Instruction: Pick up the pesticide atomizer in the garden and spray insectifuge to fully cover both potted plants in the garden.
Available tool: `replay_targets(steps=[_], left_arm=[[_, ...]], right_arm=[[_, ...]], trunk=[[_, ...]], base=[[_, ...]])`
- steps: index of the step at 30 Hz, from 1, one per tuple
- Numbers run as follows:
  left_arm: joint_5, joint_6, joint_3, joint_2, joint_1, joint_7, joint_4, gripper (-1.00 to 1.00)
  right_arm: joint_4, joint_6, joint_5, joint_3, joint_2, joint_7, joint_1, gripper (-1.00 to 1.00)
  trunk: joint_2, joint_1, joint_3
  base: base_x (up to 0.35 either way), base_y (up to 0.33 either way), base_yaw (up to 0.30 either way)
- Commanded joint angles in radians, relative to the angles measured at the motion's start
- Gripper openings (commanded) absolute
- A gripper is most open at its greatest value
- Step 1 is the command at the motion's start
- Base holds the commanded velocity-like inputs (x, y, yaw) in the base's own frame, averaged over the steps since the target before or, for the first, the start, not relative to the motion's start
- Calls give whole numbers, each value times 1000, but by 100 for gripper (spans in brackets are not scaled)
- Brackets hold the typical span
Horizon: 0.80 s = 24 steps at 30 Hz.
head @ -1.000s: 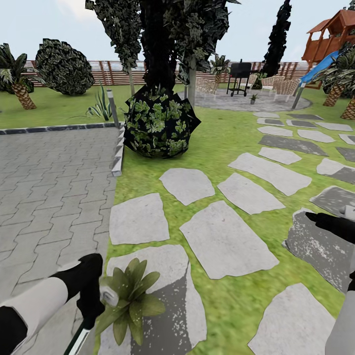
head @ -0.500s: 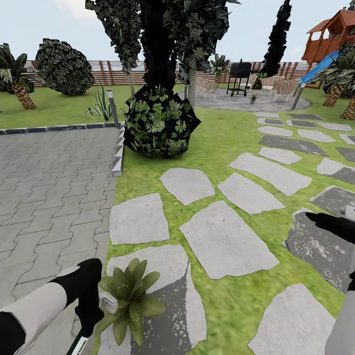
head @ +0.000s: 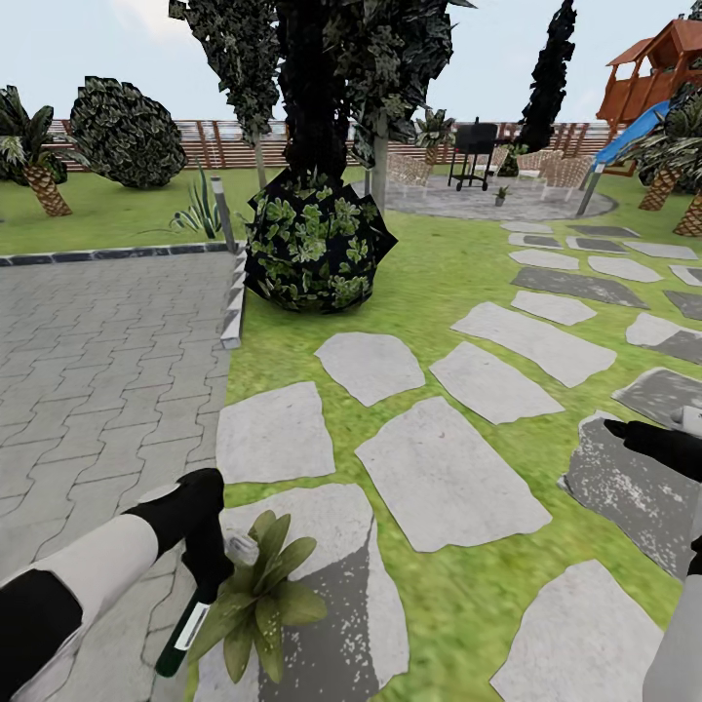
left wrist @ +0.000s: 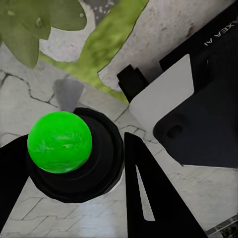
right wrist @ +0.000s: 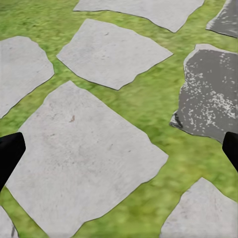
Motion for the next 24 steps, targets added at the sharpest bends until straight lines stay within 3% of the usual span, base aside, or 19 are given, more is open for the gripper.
replay_targets(steps=[1,20,24], left_arm=[[-9,9,-1,0,-1,-9,-2,-100],[-9,9,1,3,69,-4,6,-100],[-9,9,2,3,69,0,7,-100]], right_arm=[[-1,3,10,-1,0,10,-1,100],[-1,3,10,-2,0,10,-1,100],[-1,3,10,-2,0,10,-1,100]], trunk=[[0,0,-1],[0,0,-1],[0,0,-1]], base=[[0,0,0],[0,1,0],[-15,209,-30]])
